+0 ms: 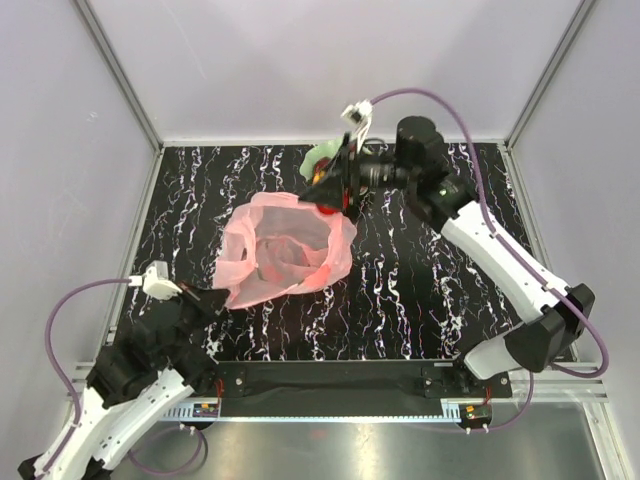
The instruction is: Untie the knot of the plastic bag and take out the fruit
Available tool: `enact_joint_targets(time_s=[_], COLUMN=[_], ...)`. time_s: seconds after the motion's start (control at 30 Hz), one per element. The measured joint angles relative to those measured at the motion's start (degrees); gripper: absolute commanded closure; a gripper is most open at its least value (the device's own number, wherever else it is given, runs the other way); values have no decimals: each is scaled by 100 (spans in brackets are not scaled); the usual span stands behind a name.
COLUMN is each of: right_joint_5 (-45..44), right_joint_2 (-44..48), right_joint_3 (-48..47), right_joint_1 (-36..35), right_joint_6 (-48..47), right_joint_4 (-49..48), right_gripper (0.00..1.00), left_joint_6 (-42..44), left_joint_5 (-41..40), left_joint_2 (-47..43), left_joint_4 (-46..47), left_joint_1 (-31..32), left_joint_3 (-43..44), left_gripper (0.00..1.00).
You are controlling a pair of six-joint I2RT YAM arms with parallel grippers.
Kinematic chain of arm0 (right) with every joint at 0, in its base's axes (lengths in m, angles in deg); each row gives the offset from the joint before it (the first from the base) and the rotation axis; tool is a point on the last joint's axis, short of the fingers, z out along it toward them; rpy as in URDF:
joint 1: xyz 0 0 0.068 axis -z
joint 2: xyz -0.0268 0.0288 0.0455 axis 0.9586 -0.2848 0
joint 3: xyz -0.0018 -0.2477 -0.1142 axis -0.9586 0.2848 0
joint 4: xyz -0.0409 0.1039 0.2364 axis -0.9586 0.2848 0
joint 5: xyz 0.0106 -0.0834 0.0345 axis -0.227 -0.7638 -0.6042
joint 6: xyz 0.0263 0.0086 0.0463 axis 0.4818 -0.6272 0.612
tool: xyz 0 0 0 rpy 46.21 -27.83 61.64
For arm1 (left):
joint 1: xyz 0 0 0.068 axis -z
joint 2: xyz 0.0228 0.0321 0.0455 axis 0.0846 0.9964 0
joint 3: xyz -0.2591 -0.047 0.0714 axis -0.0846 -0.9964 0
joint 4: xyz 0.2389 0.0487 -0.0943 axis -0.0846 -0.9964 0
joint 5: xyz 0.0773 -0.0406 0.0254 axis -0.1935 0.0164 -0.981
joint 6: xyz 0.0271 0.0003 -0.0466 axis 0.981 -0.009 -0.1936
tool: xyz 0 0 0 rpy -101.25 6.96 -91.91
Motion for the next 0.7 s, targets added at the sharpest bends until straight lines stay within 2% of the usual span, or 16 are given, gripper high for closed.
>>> enact_joint_targets(time_s=[0.17,0.33,0.47,0.6,0.7], right_joint_5=[-1921,-3576,-4450,-5012,-5265], right_joint_2=[-525,-1956,-3042,-3967,-4739], right_joint_3=[-542,-2055,-2695,-2994,-3628], right_joint_1=[758,850,887,1025,1154], right_joint_6=[153,-138,-243,-205,-205], right_joint_4=[31,592,914,1202,1445], right_gripper=[100,100,100,100,93], left_joint_6=[-299,-872,-1193,-1196,-1180], left_joint_5=[-433,-1519,-2352,-2688,-2758], left_joint_2=[286,90,-149,-208,-208], left_joint_4=[-859,-1672,-1939,-1932,-1917], left_joint_1=[2,0,0,0,0], left_joint_3=[627,1412,1788,1812,1803], left_gripper=[100,100,100,100,100])
